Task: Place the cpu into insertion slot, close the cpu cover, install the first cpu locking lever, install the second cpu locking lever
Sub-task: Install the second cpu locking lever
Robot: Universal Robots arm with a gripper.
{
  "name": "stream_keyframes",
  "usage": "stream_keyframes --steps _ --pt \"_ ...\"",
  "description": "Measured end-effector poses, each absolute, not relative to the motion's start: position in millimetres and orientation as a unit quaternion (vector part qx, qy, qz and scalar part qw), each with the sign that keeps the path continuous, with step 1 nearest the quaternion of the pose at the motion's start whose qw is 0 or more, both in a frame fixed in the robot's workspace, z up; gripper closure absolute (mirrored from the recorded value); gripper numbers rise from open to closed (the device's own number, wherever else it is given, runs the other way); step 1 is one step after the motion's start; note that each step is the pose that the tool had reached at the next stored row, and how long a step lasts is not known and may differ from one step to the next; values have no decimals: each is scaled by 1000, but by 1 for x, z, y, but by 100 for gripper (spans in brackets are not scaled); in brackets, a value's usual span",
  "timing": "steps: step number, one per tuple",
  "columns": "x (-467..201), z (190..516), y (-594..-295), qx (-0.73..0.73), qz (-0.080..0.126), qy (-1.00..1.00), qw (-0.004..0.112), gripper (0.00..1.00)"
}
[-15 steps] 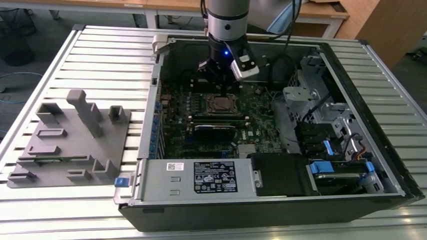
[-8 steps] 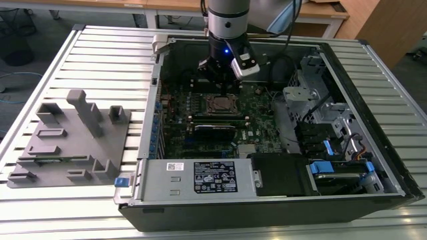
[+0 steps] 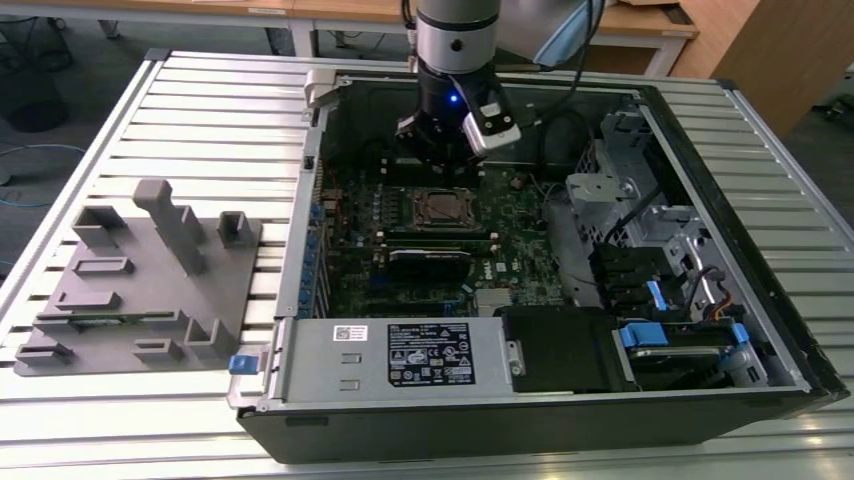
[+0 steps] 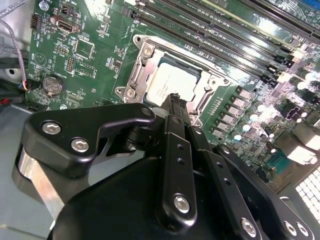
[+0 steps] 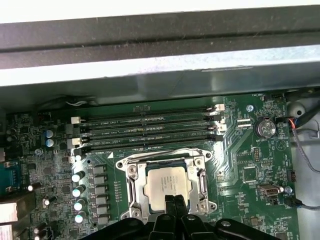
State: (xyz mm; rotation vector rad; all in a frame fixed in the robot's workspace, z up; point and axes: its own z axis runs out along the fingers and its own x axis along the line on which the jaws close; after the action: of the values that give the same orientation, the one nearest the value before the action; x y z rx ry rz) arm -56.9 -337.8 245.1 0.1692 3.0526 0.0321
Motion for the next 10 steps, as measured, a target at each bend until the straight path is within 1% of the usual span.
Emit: stream_keyframes --steps 10 --pt "-57 250 -338 55 11 998 42 89"
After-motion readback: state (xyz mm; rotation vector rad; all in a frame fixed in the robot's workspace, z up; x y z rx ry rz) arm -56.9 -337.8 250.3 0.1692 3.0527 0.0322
